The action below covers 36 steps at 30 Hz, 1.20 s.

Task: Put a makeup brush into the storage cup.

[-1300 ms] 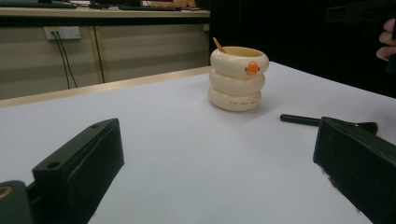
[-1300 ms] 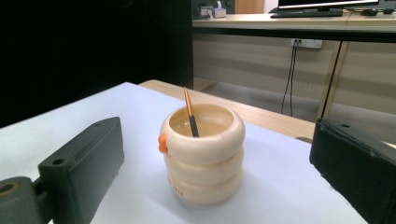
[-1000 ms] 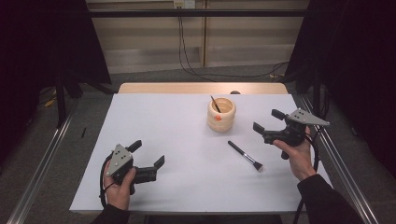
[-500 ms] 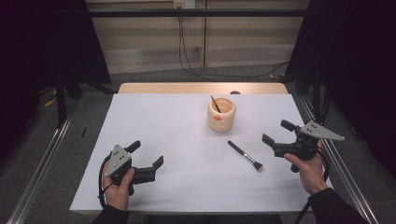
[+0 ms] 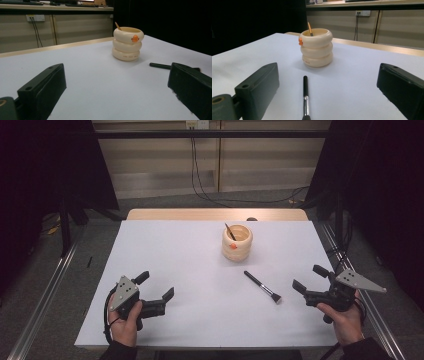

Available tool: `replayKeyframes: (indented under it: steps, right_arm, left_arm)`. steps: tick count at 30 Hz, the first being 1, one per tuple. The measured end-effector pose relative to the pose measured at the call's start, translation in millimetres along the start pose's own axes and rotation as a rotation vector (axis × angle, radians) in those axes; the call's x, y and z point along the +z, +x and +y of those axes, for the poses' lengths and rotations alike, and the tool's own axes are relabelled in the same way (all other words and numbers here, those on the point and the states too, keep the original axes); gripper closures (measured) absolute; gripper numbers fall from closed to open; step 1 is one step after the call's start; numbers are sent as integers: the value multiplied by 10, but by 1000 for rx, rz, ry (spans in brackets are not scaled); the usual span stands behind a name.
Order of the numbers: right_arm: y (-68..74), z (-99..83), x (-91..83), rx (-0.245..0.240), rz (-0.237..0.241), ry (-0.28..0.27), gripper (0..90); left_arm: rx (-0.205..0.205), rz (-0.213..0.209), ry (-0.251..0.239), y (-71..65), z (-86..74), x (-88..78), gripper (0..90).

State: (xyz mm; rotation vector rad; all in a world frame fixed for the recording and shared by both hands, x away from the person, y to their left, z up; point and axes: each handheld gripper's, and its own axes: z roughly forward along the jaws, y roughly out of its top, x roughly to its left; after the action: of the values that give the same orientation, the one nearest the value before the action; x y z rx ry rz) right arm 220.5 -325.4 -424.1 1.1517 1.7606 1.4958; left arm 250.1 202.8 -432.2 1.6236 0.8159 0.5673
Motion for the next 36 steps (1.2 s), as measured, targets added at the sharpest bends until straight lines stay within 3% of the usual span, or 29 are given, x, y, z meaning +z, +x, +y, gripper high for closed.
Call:
replayKeyframes:
  steps: [5, 14, 15, 28, 29, 36]
  right_arm:
    - [-1, -24, -70, -3, -2, 26, 46]
    - [-14, -12, -67, 11, -4, 15, 55]
    - [-15, -9, -66, 11, -1, 17, 56]
    - [24, 35, 37, 1, 43, 6, 87]
    - [18, 48, 50, -17, 50, 5, 86]
    - [-12, 143, 148, -20, 51, -6, 78]
  left_arm:
    - [8, -5, 0, -5, -2, -17, 15]
    - [18, -3, 10, 0, -10, -11, 15]
    - [5, -5, 4, -2, -15, -9, 15]
    - [15, -14, 7, -24, -4, -1, 13]
    - [17, -17, 7, -26, -6, 3, 13]
    - [14, -15, 9, -21, -8, 12, 13]
